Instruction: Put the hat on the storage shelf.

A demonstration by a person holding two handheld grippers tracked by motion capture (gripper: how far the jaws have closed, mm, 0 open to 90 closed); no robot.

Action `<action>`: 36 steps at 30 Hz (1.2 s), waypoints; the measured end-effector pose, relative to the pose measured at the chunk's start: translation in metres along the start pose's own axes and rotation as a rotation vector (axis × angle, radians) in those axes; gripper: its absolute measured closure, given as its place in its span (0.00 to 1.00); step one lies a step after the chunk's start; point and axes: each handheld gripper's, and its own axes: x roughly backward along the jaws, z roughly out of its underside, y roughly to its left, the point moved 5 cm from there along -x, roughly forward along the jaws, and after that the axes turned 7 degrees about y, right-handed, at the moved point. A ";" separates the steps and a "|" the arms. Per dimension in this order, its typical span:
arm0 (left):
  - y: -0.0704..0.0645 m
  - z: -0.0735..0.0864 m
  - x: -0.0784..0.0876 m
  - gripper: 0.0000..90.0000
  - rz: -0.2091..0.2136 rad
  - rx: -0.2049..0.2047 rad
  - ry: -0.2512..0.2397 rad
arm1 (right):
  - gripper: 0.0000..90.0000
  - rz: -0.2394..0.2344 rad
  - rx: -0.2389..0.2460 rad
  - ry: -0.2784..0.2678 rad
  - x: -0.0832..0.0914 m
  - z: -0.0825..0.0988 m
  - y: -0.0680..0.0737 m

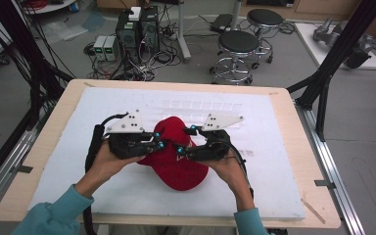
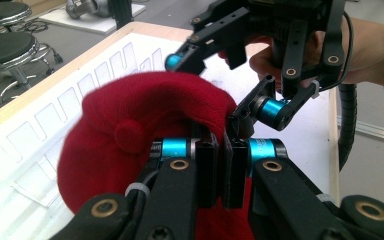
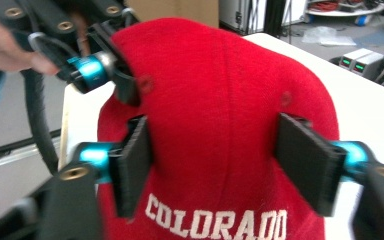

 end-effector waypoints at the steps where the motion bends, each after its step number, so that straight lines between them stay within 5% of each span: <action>1: 0.000 0.000 0.000 0.96 0.000 0.002 -0.001 | 0.44 0.000 0.000 0.000 0.000 0.000 0.000; 7: 0.001 0.001 0.000 0.96 -0.011 -0.008 0.016 | 0.67 -0.010 0.033 0.017 0.000 0.000 0.005; 8: 0.001 0.001 0.000 0.96 -0.016 -0.009 0.017 | 0.79 -0.017 0.040 0.021 -0.001 0.000 0.007; 13: 0.004 0.002 0.001 0.96 -0.020 0.010 0.008 | 0.95 -0.012 0.069 0.023 -0.001 -0.002 0.012; 17: 0.006 0.003 0.001 0.93 -0.008 0.028 0.001 | 0.96 -0.023 0.059 0.024 -0.002 -0.003 0.012; 18: 0.006 0.003 0.001 0.79 0.011 0.044 -0.011 | 0.97 -0.016 0.053 0.028 -0.001 -0.002 0.011; 20: 0.007 0.003 0.001 0.72 0.046 0.068 -0.027 | 0.97 -0.018 0.049 0.026 -0.001 -0.002 0.011; 21: 0.007 0.003 0.000 0.49 0.045 0.085 -0.028 | 0.97 -0.010 0.047 0.022 0.000 -0.002 0.010; 22: 0.007 0.003 0.000 0.40 0.048 0.101 -0.030 | 0.97 -0.008 0.046 0.023 0.000 -0.002 0.010; 23: 0.008 0.003 -0.001 0.40 0.050 0.124 -0.029 | 0.97 -0.008 0.046 0.023 0.000 -0.002 0.010; 24: 0.010 0.003 0.000 0.25 0.033 0.144 -0.045 | 0.97 0.007 0.042 0.034 -0.001 -0.001 0.009; 26: 0.012 0.004 0.001 0.18 0.031 0.150 -0.047 | 0.97 0.015 0.042 0.028 0.000 -0.001 0.008; 31: 0.017 0.006 0.008 0.16 0.023 0.194 -0.072 | 0.97 0.026 0.028 0.016 0.002 -0.001 0.006; 36: 0.016 0.009 0.013 0.16 0.018 0.192 -0.081 | 0.97 0.054 0.019 -0.002 0.006 -0.002 0.002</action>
